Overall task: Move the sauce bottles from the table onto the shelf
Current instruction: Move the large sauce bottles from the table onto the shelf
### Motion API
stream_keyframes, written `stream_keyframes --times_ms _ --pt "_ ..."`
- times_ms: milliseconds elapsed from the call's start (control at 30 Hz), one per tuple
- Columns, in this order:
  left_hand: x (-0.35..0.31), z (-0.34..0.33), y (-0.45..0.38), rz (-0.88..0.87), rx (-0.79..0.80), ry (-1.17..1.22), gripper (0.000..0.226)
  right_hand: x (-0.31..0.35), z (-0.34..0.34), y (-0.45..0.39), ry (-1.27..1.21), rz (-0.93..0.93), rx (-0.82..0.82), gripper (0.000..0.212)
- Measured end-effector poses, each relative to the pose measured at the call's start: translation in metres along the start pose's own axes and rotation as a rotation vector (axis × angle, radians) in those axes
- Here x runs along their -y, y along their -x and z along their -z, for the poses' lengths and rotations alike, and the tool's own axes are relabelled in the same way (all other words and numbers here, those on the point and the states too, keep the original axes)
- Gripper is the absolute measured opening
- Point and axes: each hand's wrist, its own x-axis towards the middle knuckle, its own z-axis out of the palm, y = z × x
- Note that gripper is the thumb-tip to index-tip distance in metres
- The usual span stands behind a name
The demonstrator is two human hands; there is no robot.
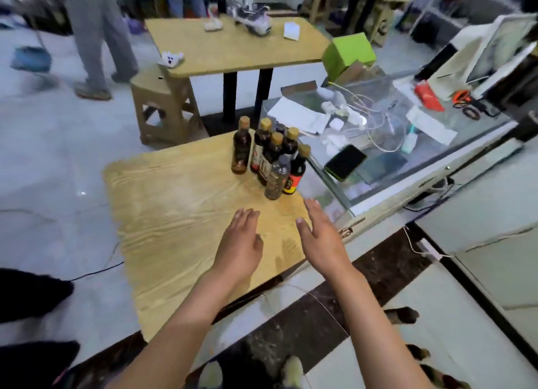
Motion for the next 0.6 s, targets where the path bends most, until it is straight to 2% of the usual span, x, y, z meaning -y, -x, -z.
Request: stream_keyframes --times_ms 167,333,600 --pt "0.015 0.007 -0.047 0.082 -0.042 0.045 0.053 -0.001 -0.016 -0.055 -0.065 -0.017 0.036 0.055" --pt "0.012 0.002 -0.109 0.171 -0.076 0.073 0.050 -0.021 -0.028 -0.131 -0.170 -0.046 -0.098 0.042" --pt "0.024 -0.003 -0.228 0.419 -0.149 0.214 0.044 -0.045 -0.030 -0.224 -0.268 -0.053 -0.104 0.041"
